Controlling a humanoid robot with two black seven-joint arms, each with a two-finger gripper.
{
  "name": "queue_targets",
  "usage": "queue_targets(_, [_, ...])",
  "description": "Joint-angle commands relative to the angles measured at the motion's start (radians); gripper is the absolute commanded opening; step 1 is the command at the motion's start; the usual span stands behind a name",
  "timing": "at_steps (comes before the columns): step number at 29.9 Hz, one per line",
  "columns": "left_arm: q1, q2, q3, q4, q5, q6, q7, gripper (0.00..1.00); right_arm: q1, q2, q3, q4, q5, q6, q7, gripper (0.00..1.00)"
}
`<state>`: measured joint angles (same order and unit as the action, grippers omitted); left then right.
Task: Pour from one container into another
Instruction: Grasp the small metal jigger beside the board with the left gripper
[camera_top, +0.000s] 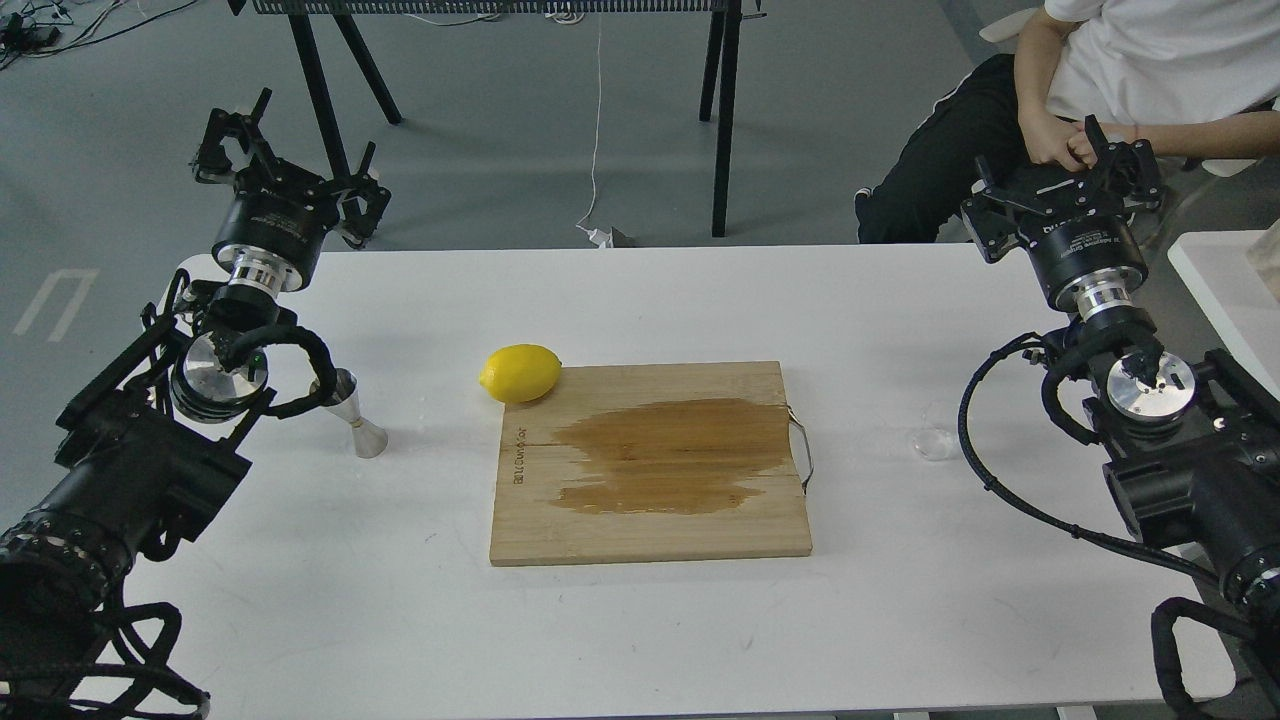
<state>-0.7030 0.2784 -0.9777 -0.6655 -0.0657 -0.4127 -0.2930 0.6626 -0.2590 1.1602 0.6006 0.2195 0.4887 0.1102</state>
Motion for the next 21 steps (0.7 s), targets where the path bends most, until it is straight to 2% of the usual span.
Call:
queue_targets(1, [-0.001,0.004,0.001,-0.031,0.001,0.000,-0.005,1.00,-0.001,-0.016,0.004,-0.004,0.001,0.000,-0.003,1.00])
queue_targets(12, [0.010,0.087,0.023,-0.252,0.012,0.026,0.008,1.00,-0.012,-0.029,0.001,0.007,0.001,0.000,0.002,1.00])
queue_targets(16, [0.007,0.198,0.146,-0.365,0.094,0.058,-0.005,1.00,-0.017,-0.049,0.004,0.012,0.003,0.000,0.002,1.00])
queue_targets(21, [0.013,0.327,0.180,-0.547,0.375,0.144,-0.005,1.00,-0.026,-0.065,0.010,0.012,0.003,0.000,0.002,1.00])
